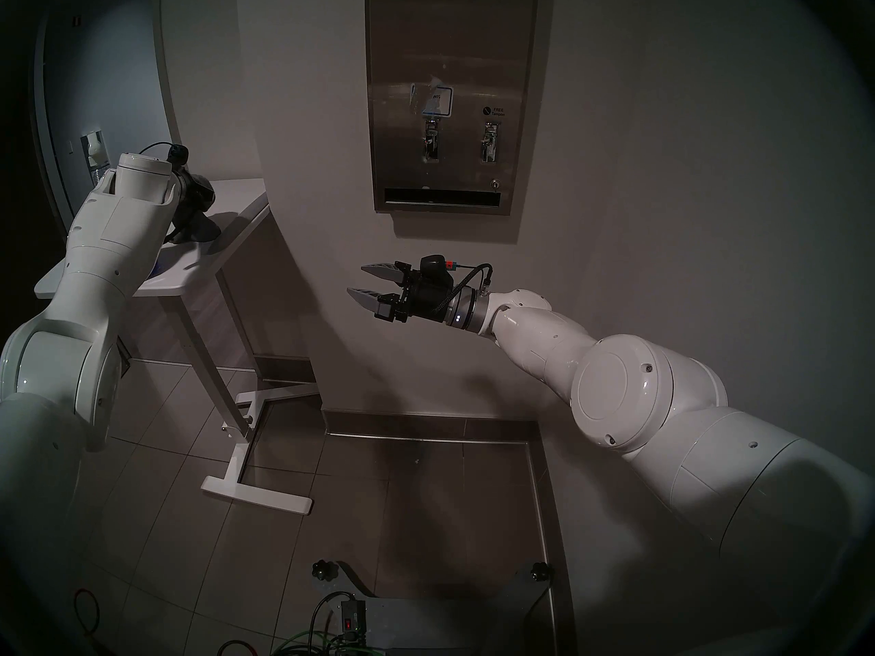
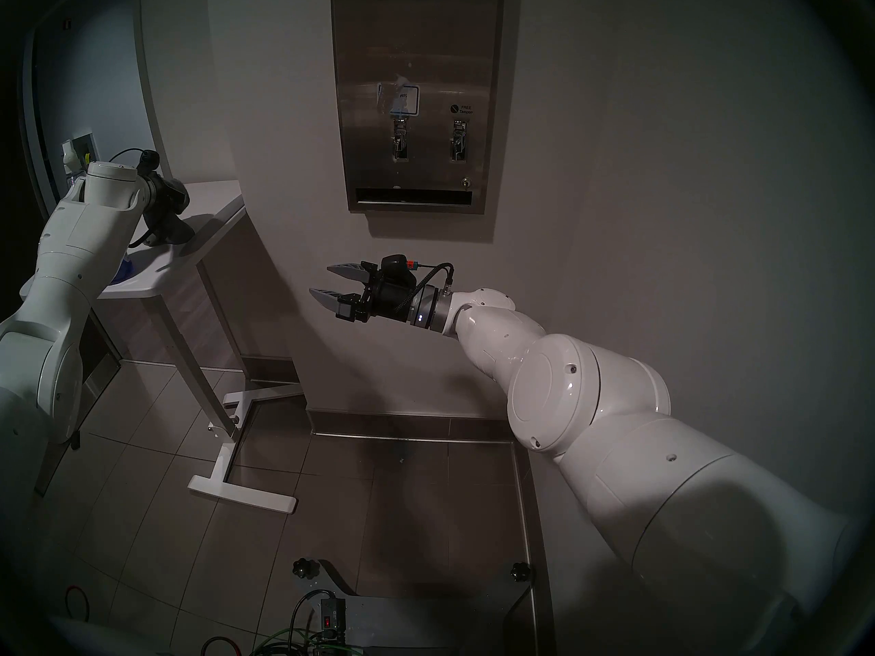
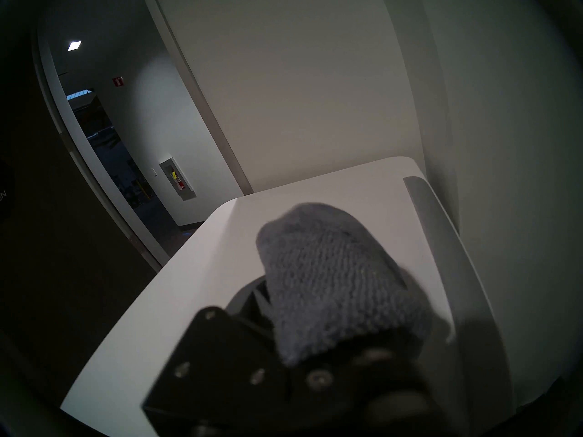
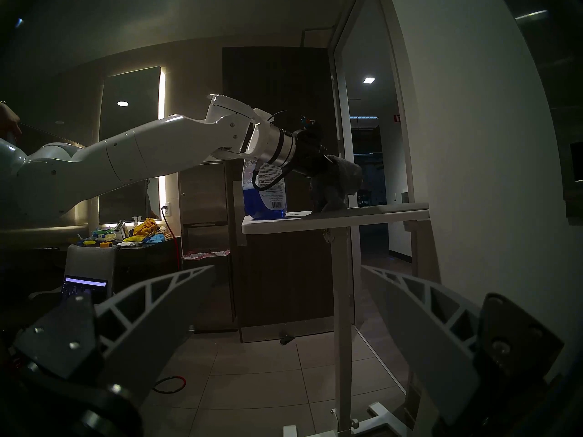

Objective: Pick up the cloth and wipe the surface

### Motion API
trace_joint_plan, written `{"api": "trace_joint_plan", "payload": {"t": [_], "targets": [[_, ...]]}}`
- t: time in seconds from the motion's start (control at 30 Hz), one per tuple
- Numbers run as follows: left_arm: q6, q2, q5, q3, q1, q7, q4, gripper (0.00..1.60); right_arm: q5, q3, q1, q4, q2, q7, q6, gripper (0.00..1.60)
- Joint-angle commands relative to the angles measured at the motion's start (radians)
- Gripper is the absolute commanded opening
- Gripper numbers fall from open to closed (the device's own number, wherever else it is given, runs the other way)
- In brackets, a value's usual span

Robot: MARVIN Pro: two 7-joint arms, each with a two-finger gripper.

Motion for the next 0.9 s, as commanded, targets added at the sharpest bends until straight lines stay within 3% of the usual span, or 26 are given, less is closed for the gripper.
{"api": "trace_joint_plan", "payload": {"t": [0.0,0.4,0.77,0.8,0.87], "targets": [[-0.026,0.075,0.038,0.015,-0.088,-0.037,-0.036,0.00,0.005,0.006,0.019,-0.017,0.002,-0.002,0.002,1.60],[-0.070,0.127,0.091,0.074,-0.156,-0.145,-0.075,0.00,0.003,0.005,-0.004,-0.015,0.001,0.004,0.010,1.60],[-0.118,0.137,0.127,0.126,-0.213,-0.241,-0.111,0.00,0.003,0.006,-0.022,-0.015,0.004,0.007,0.015,1.60],[-0.051,0.152,0.100,0.049,-0.221,-0.158,-0.059,0.00,0.003,0.006,-0.023,-0.015,0.004,0.007,0.016,1.60],[-0.057,0.153,0.105,0.056,-0.225,-0.170,-0.062,0.00,0.003,0.006,-0.026,-0.015,0.005,0.007,0.017,1.60]]}}
